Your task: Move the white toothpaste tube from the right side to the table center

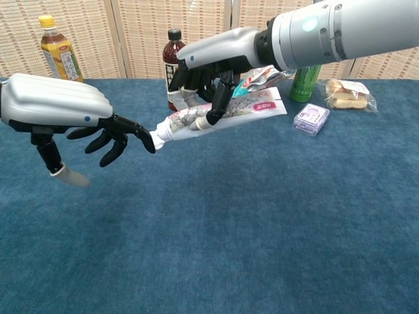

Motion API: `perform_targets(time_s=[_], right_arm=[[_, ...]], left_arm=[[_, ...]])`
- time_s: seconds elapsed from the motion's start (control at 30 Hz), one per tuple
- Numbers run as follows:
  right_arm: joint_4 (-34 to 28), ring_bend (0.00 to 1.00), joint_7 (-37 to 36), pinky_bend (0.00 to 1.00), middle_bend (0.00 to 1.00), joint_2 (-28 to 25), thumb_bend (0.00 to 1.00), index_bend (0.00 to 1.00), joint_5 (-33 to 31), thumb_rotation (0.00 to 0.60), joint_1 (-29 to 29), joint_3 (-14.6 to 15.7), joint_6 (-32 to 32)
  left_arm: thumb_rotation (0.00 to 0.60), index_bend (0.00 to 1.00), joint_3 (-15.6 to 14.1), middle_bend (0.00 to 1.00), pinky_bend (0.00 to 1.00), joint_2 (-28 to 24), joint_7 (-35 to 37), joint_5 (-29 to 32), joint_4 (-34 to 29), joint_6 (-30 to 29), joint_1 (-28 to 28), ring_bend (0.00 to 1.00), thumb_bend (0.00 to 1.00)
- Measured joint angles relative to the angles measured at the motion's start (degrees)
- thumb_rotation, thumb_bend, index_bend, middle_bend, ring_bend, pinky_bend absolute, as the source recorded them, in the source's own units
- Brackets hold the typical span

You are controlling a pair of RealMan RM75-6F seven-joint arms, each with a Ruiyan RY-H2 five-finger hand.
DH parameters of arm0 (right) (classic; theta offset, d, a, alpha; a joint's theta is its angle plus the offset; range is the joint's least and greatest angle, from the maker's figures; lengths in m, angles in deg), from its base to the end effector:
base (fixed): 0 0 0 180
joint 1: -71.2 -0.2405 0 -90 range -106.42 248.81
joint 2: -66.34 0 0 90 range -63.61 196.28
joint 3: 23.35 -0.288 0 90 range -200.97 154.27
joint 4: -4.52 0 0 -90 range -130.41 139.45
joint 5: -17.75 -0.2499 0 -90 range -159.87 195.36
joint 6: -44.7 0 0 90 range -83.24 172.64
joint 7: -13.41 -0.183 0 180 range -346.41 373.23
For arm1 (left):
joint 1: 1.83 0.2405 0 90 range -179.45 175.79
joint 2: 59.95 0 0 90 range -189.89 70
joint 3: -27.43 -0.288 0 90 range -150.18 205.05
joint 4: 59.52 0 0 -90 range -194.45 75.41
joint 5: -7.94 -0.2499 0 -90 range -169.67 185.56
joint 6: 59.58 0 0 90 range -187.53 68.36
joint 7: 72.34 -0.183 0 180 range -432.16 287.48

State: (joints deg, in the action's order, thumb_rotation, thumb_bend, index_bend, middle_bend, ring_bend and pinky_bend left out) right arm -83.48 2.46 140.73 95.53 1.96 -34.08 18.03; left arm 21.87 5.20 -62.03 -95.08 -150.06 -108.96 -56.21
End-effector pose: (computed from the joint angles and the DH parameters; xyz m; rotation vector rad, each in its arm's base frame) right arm -0.0008 -0.4414 -0.0495 2.4678 -0.8721 0.8913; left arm -0.1464 0.3743 0.0020 -2.5201 -0.5377 -0.8369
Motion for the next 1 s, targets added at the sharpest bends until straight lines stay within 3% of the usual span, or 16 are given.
perform_targets(time_s=[0.5, 0.87, 1.0], right_arm=[[0.1, 0.73, -4.9, 0.59, 0.78, -0.6, 1.00, 0.89, 4.0, 0.600, 1.2, 0.0, -3.3], [3.2, 0.70, -2.7, 0.59, 0.75, 1.2, 1.00, 0.89, 3.2, 0.600, 2.5, 1.3, -4.8], [4.5, 0.65, -1.4, 0.59, 0.70, 2.7, 0.88, 0.88, 3.0, 0.600, 3.4, 2.0, -6.1]], left_arm=[[0.600, 0.15, -0.2, 0.54, 0.68, 0.3, -0.1, -0.1, -0.2, -0.1, -0.3, 0.57, 0.20], [0.600, 0.15, -0.1, 0.54, 0.69, -2.4, -1.7, 1.8, -1.1, -1.0, 1.1, 0.57, 0.20], [0.600, 0.15, 0.0, 0.54, 0.68, -3.5, -2.5, 2.7, -1.5, -1.5, 2.0, 0.56, 0.20]])
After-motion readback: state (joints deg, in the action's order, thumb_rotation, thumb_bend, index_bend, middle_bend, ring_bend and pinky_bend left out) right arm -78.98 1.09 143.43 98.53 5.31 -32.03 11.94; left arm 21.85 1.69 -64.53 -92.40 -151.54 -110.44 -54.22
